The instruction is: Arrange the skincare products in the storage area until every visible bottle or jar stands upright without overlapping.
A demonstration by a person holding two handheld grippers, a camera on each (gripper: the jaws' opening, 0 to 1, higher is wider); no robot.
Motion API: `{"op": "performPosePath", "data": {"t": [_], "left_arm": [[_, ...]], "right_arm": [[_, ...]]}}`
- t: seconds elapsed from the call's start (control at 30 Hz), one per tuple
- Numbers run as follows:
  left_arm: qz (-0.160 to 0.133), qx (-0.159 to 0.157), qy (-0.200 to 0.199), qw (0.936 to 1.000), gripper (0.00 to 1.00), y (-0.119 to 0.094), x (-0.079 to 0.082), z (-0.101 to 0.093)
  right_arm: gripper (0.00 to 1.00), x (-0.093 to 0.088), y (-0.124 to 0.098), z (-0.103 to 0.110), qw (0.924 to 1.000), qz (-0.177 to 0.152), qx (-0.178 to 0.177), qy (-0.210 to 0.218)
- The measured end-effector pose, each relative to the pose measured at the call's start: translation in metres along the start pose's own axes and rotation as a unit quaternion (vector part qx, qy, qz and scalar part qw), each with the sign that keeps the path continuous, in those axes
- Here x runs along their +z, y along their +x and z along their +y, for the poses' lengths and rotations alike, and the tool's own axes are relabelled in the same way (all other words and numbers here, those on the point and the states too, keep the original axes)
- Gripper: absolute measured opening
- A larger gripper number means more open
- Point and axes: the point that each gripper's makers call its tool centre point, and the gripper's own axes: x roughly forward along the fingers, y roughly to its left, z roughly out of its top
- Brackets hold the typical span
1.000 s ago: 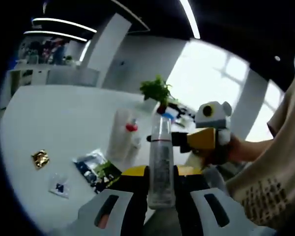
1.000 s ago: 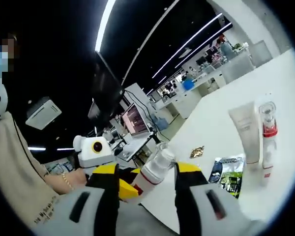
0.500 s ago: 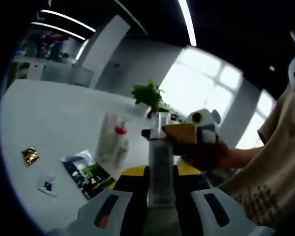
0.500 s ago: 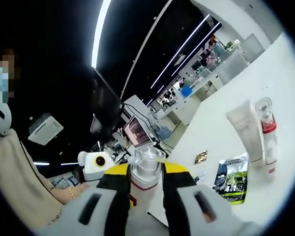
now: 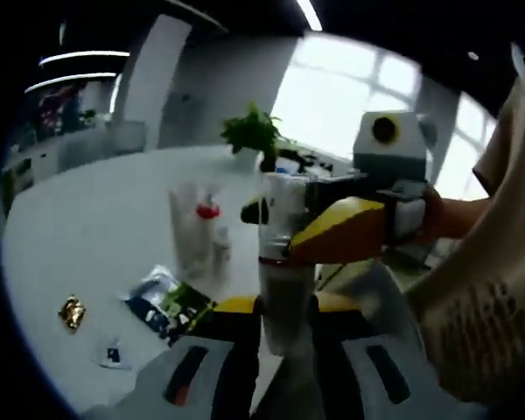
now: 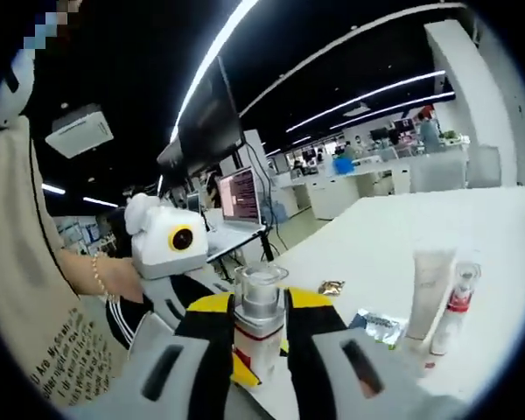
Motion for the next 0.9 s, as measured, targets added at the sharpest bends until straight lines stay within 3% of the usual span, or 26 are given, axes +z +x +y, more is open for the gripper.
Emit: {"op": "performPosePath", "data": {"t": [0.3, 0.53, 0.9], "left_arm": [[0.031, 0.007, 0.056, 0.9979, 0.22, -0.001, 0.007, 0.004], [0.040, 0.011, 0.071, 0.9966, 0.17, 0.001, 0.008, 0.007], [0.051, 0.019, 0.115, 0.9919, 0.16, 0.014, 0.007, 0.014]], "right_arm": [[0.22, 0.002, -0.002, -0.004, 0.9989, 0.014, -0.006, -0.045], [0.22, 0.003, -0.003, -0.007, 0.9980, 0.015, -0.013, -0.060], [0.22, -0.002, -0.005, -0.017, 0.9966, 0.022, -0.035, -0.072]]}}
